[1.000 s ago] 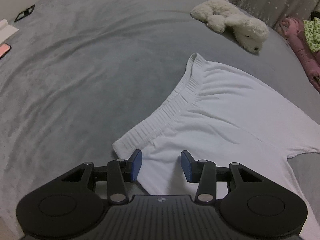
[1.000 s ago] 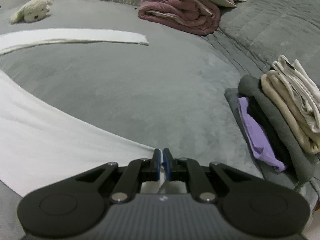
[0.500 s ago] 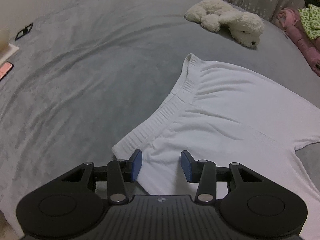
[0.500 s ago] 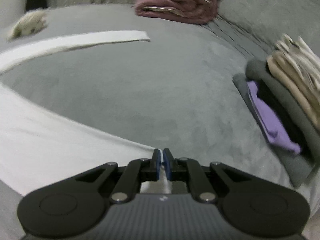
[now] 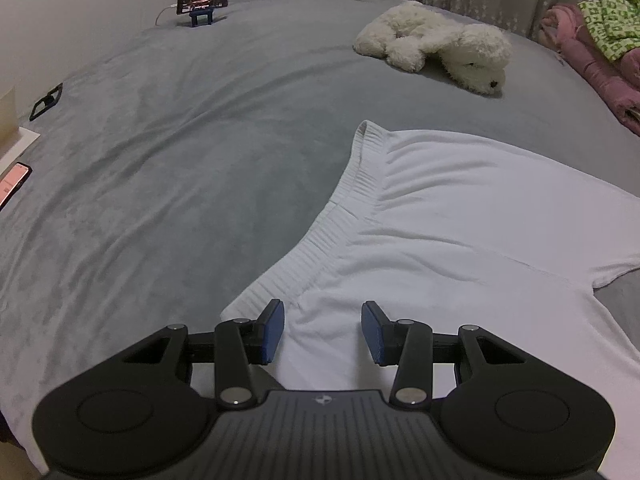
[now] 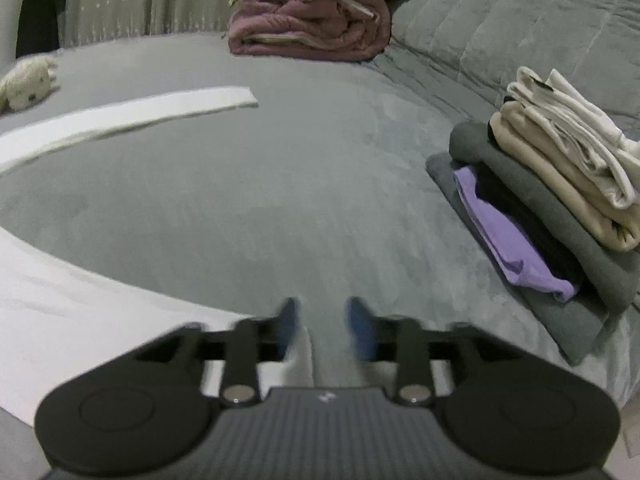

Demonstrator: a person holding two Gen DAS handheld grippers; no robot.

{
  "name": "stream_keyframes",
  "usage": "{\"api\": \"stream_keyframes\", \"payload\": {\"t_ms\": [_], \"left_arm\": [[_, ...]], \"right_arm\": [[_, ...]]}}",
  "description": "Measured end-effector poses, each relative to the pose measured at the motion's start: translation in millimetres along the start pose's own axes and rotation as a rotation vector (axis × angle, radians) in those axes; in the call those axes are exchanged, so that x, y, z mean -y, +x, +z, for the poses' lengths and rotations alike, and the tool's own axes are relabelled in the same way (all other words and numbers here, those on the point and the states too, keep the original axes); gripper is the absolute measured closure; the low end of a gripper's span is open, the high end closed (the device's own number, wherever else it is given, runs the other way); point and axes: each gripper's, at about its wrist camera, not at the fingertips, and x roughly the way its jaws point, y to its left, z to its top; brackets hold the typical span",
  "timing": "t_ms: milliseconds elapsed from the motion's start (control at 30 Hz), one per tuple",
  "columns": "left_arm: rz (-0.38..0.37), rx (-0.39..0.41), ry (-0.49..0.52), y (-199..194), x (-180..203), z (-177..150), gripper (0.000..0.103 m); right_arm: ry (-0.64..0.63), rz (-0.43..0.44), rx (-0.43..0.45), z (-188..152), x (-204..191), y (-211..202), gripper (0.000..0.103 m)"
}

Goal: Fold clothes
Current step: 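Open the right gripper off the edge and lower the left gripper toward the waistband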

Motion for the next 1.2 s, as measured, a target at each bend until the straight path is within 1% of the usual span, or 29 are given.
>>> {"api": "stream_keyframes", "payload": {"t_ms": [100,200,233,267,300,333,367,400,433,567,700,767,867,1067,1100,1200], "left_arm": [[0.008,0.006,0.002,0.1,0.2,0.0,0.061],[0.012,0.009,0.008,0.6,1.3,-0.7,0.061],[0.013,0.009,0.011,0.8,1.8,-0.9,0.061],[0.012,0.008,0.012,1.0,2.0,-1.0,0.061],[0.01,0.006,0.013,1.1,2.1,-1.1,0.061],[0.01,0.007,0.016,1.0,2.6,-1.2,0.061],[0.01,0.009,0.019,0.9,3.1,-1.3,0.061],[0.011,0.01,0.023,0.7,3.4,-1.4,0.061],[0.012,0.011,0.027,0.7,3.5,-1.5,0.061],[0.018,0.013,0.031,1.3,3.8,-1.1,0.061],[0.024,0.013,0.032,2.5,5.7,-0.2,0.061],[0.02,0.01,0.035,3.3,6.7,-0.3,0.061],[0.016,0.009,0.041,3.9,8.5,0.0,0.061],[0.013,0.019,0.042,4.5,5.5,4.3,0.06],[0.019,0.023,0.042,5.4,3.9,6.7,0.06],[0.039,0.035,0.041,8.6,-1.3,14.9,0.06]], "right_arm": [[0.015,0.034,0.036,2.4,0.0,-5.0,0.054],[0.025,0.047,0.072,4.2,-1.4,-8.8,0.044],[0.028,0.051,0.09,4.7,-2.2,-10.7,0.039],[0.039,0.062,0.121,5.4,-2.9,-14.9,0.029],[0.055,0.076,0.156,6.1,-2.4,-19.2,0.022],[0.072,0.091,0.191,6.7,-1.5,-23.2,0.011],[0.089,0.105,0.226,7.4,-0.7,-27.3,0.001],[0.106,0.119,0.26,8.0,0.2,-31.3,0.0],[0.121,0.13,0.272,8.9,1.4,-32.2,0.0],[0.141,0.131,0.239,9.7,1.6,-23.5,0.0],[0.1,0.1,0.273,3.9,-9.6,-26.8,0.0],[0.089,0.16,0.259,3.9,-15.0,-29.0,0.0],[0.111,0.255,0.24,3.9,-21.9,-32.5,0.0],[0.155,0.359,0.164,5.7,-36.1,-32.0,0.0],[0.17,0.385,0.148,5.3,-37.0,-30.5,0.0],[0.168,0.424,0.117,4.8,-42.5,-29.0,0.0]]}}
